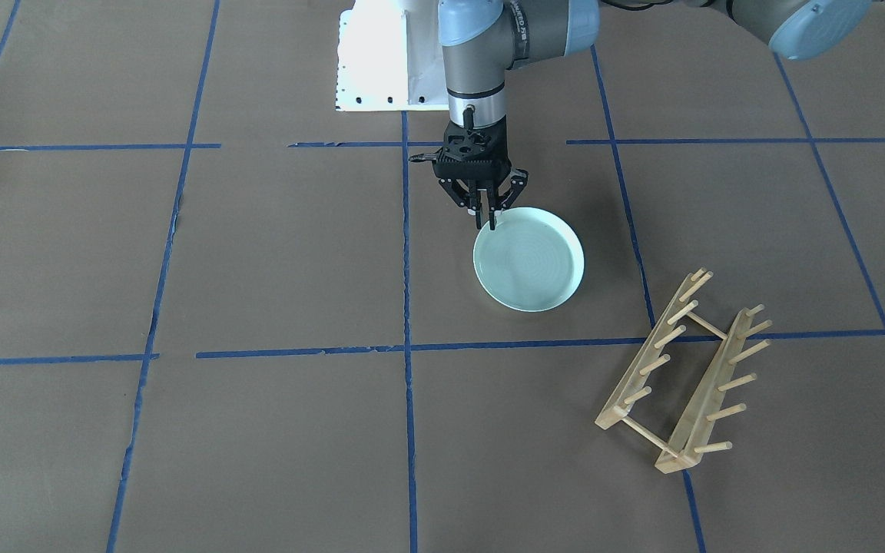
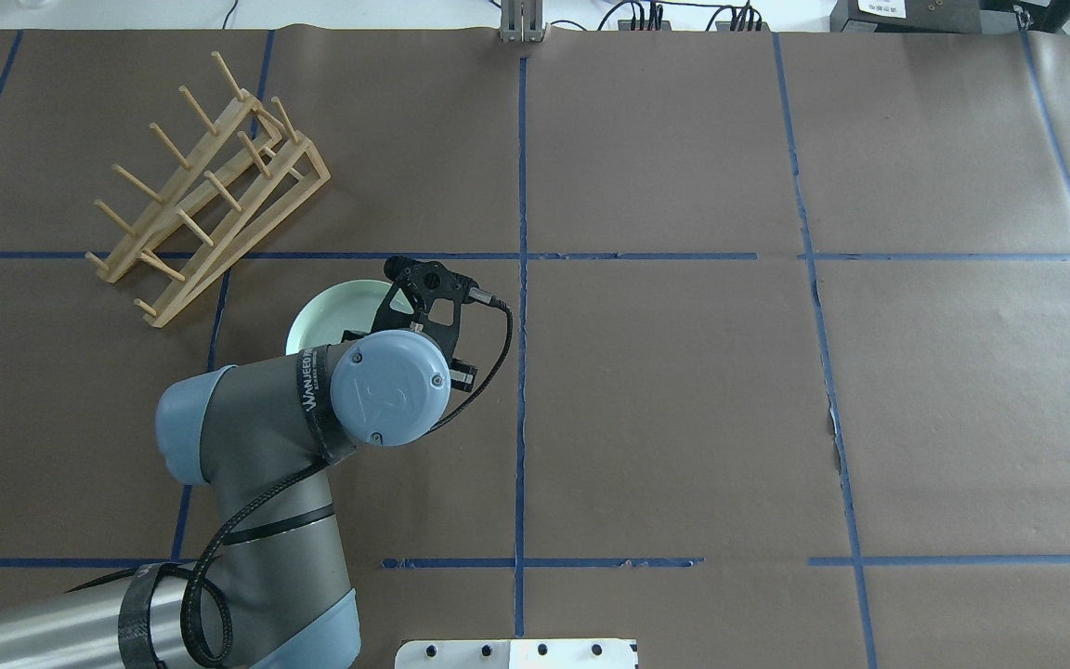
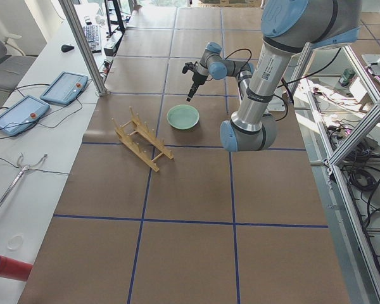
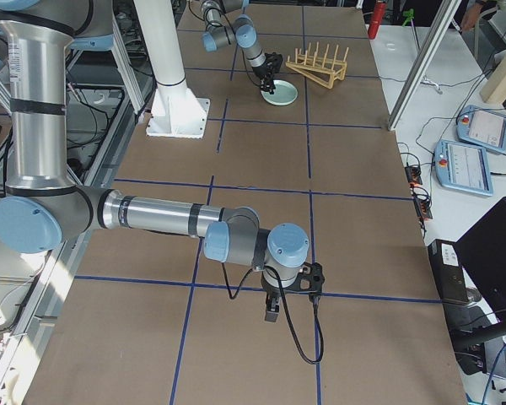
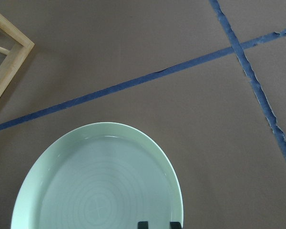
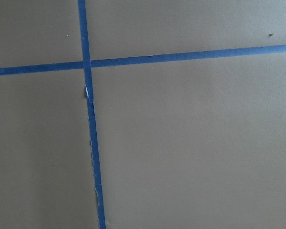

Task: Place plate on table
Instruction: 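Swing the plate toward the robot and lower it flat onto the table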

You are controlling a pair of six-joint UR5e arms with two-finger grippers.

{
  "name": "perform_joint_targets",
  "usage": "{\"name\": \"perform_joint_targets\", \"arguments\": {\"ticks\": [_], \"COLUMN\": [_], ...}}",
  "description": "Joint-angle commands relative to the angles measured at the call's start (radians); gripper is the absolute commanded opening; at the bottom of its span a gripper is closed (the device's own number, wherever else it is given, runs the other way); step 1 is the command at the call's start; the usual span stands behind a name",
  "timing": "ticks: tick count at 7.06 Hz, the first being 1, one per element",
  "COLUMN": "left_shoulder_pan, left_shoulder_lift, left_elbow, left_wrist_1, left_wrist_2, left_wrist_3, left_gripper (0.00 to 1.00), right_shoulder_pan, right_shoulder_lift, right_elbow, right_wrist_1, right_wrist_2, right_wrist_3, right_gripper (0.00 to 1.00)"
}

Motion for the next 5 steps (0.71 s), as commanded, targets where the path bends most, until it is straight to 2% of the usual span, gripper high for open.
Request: {"name": "perform_joint_targets", "arguments": {"ticks": [1, 3, 5], "left_shoulder_pan": [-0.001, -0.035, -0.227], "left_shoulder_lift": [-0.002, 0.001, 0.002], "left_elbow": [-0.042, -0.135, -0.166], "left_wrist_1": [-0.007, -0.005, -0.005], "left_wrist_2": [-0.006, -0.052, -0.341], "left_wrist_3": [0.002, -0.001, 0.016], "left_gripper": [1.0, 1.0, 1.0], "right_shoulder_pan": [0.0, 0.0, 0.0], "right_shoulder_lift": [0.0, 0.0, 0.0], "right_elbow": [0.0, 0.0, 0.0], "right_wrist_1": [0.0, 0.0, 0.0], "right_wrist_2": [0.0, 0.0, 0.0], "right_wrist_3": [0.0, 0.0, 0.0], "right_gripper": [1.0, 1.0, 1.0]}}
